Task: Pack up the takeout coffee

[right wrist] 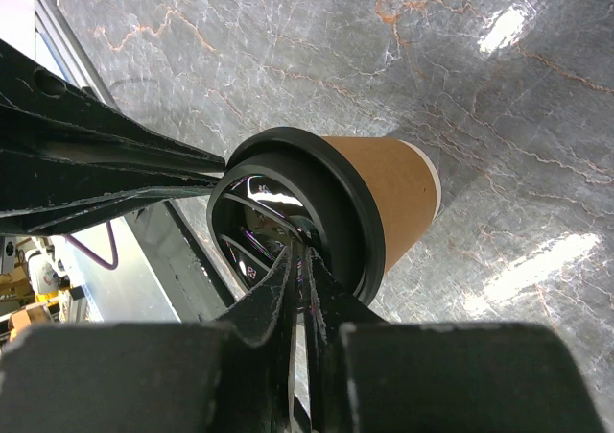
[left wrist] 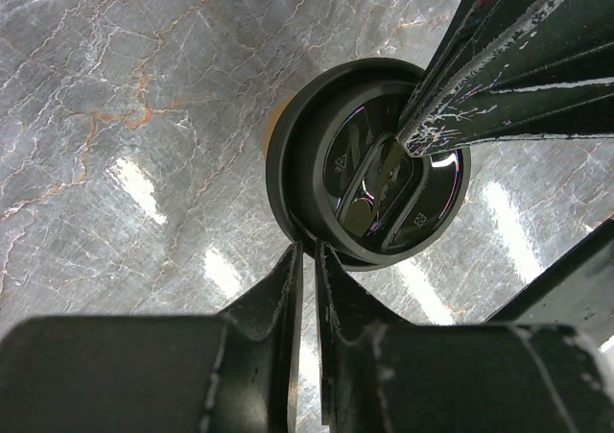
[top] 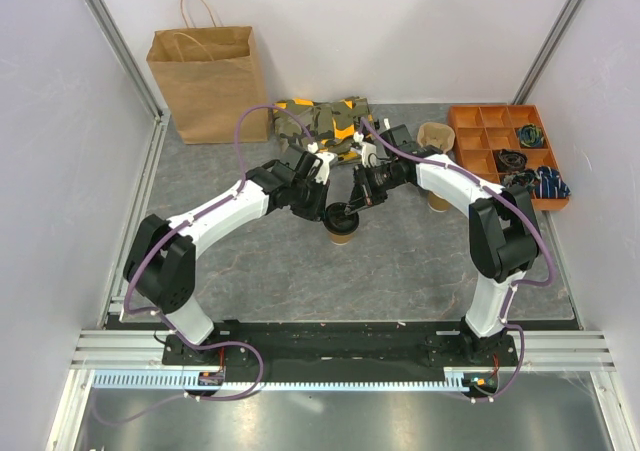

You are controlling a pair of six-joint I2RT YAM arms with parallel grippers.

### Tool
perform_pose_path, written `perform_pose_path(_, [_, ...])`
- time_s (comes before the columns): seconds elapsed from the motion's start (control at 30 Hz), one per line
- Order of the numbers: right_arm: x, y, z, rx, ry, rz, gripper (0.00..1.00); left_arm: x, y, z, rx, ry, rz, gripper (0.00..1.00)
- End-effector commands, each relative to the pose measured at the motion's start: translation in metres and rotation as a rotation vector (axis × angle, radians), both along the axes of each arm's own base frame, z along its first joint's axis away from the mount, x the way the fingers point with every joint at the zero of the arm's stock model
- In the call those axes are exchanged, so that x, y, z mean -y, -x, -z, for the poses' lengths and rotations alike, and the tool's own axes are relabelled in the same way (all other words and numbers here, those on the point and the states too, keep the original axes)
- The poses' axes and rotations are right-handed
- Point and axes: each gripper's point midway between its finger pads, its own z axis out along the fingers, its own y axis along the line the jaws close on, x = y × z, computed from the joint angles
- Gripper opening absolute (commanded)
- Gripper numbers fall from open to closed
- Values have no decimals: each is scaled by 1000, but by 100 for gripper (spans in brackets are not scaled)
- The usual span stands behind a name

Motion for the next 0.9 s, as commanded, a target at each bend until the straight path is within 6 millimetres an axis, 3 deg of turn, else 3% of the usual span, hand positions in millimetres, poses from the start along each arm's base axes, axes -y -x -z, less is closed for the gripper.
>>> perform_pose_path(0.0, [11, 6, 34, -16, 101, 8, 11, -12, 9, 41, -69, -110, 19, 14])
perform_pose_path(0.63, [16, 9, 55, -39, 135, 2, 10, -22, 27, 85, -177, -167, 5, 6])
perform_pose_path(0.8, [15, 11, 57, -44, 134, -6, 11, -26, 25, 89, -172, -181, -2, 5])
perform_pose_path(0.87, [15, 10, 56, -41, 134, -5, 10, -25, 21, 78, -139, -165, -5, 5])
